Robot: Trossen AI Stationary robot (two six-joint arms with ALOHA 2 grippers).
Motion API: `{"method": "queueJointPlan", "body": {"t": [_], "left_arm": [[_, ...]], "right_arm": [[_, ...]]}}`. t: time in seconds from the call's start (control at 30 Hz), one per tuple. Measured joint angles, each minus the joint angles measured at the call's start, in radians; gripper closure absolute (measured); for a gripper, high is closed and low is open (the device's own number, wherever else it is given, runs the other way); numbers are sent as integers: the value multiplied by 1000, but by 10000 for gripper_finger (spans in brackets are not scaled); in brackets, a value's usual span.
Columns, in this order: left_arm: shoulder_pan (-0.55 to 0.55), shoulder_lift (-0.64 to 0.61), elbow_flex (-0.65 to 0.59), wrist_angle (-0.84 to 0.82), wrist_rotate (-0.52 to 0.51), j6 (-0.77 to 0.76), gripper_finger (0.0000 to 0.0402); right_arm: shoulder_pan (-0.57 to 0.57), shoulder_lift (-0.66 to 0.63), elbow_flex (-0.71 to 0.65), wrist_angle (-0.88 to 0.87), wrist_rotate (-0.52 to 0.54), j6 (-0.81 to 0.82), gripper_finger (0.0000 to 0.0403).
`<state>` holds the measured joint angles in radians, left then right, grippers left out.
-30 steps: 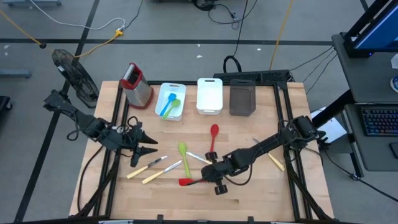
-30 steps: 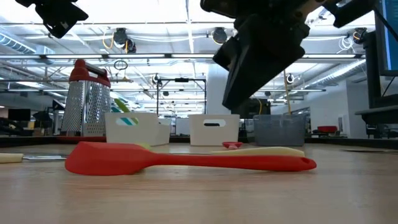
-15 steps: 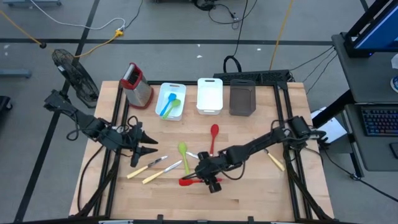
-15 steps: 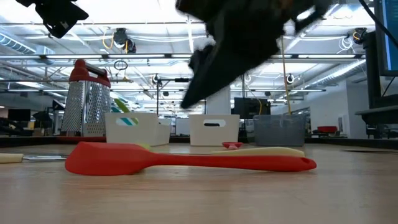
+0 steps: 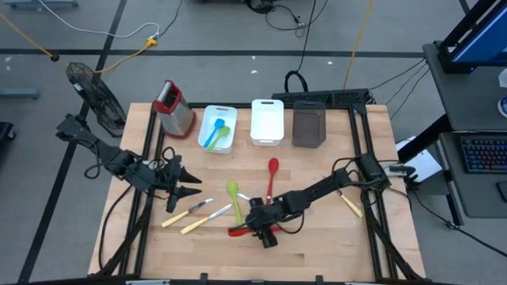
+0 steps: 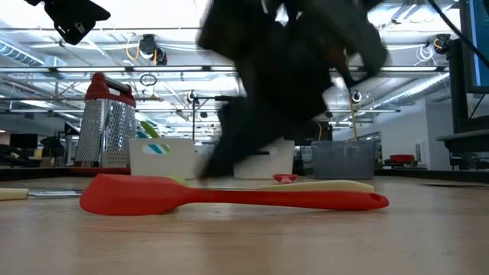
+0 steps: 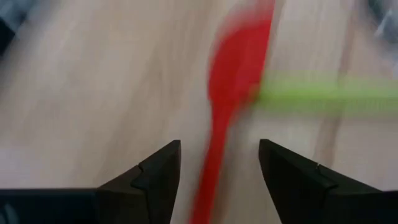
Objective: Pick & Place Kitchen Items
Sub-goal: Put the red spatula into the left white bin
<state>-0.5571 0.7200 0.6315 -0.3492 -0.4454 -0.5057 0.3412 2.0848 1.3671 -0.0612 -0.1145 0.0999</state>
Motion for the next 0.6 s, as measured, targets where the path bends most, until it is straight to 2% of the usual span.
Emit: {"method": "queueJointPlan", "body": {"t": [0.07,0.23,0.33,0.43,0.6], "left_arm": [[0,0,0,5,-1,-1,243],[1,0,0,5,-1,-14,243],[1,0,0,6,0,-19,243],[1,0,0,6,0,-20,243],[1,0,0,6,-1,-19,243]], "right_arm": [[0,31,0,46,-25,20,196],[9,92,5,74,5,51,202],[13,105,4,58,37,90,220],[14,108,3,38,81,99,261],[14,109,3,39,112,103,363]]}}
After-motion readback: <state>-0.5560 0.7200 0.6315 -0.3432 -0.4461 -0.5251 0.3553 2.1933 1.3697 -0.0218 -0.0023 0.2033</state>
